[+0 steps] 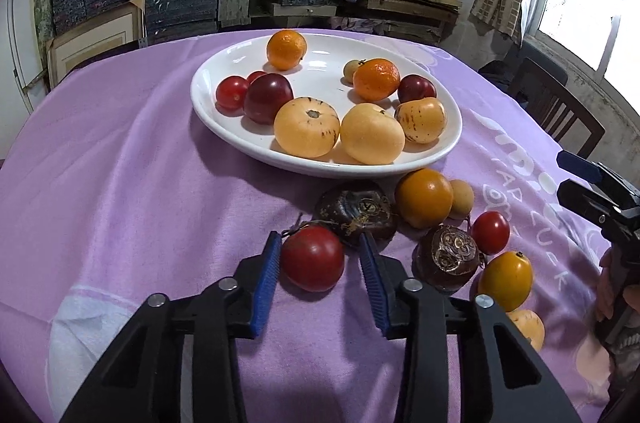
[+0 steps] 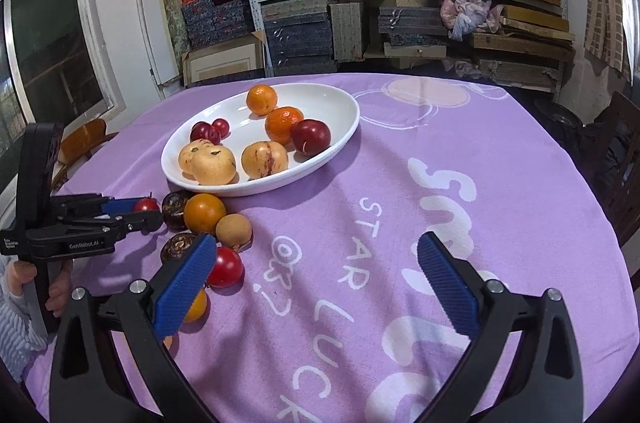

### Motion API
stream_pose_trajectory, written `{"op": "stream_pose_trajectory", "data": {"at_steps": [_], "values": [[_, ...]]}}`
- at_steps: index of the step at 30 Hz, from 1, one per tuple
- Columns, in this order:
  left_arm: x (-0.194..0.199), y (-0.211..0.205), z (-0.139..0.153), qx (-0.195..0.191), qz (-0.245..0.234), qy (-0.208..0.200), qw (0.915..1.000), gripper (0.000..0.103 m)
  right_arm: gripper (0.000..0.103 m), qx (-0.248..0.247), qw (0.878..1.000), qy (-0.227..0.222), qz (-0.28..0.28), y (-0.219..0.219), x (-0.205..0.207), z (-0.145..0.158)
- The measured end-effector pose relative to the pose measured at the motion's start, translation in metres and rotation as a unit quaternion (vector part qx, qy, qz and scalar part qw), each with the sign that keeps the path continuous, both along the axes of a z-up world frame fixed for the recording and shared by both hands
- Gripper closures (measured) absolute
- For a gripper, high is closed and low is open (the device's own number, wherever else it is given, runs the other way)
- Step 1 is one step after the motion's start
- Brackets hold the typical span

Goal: Organize fruits
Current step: 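Grasp a red tomato with the left gripper while the right grasps another red tomato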

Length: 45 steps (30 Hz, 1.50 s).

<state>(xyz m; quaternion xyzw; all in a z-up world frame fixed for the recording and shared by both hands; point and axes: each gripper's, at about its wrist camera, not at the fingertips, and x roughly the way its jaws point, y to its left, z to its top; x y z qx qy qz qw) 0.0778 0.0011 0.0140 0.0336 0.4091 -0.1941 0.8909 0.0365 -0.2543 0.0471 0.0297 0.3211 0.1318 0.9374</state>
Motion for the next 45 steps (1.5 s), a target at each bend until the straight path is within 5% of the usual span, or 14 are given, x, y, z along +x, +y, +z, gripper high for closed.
{"op": "stream_pose_trajectory", "data": {"at_steps": [4, 9, 25, 30, 36, 45], "values": [[-0.002, 0.001, -0.001, -0.001, -0.002, 0.005, 1.0, 0.072, 0.007, -0.022, 0.999, 0.001, 0.023, 0.013, -0.003, -0.002], [-0.001, -0.001, -0.002, 0.005, 0.001, 0.006, 1.0, 0.072, 0.038, -0.015, 0.998, 0.032, 0.047, 0.019, 0.005, -0.009], [0.004, -0.002, -0.005, 0.014, 0.008, 0.014, 0.9998, 0.071, 0.046, -0.028, 0.992, 0.074, 0.098, 0.057, 0.024, -0.02], [0.004, -0.003, -0.006, 0.017, 0.008, 0.014, 0.9997, 0.07, 0.066, -0.003, 0.99, 0.087, 0.115, 0.059, 0.024, -0.021], [0.005, -0.003, -0.006, 0.017, 0.008, 0.014, 0.9997, 0.071, 0.068, 0.077, 0.978, 0.144, 0.128, 0.052, 0.04, -0.028], [0.004, 0.003, -0.005, -0.01, 0.009, 0.015, 0.9998, 0.071, 0.074, 0.076, 0.978, 0.145, 0.132, 0.052, 0.026, -0.028]]}}
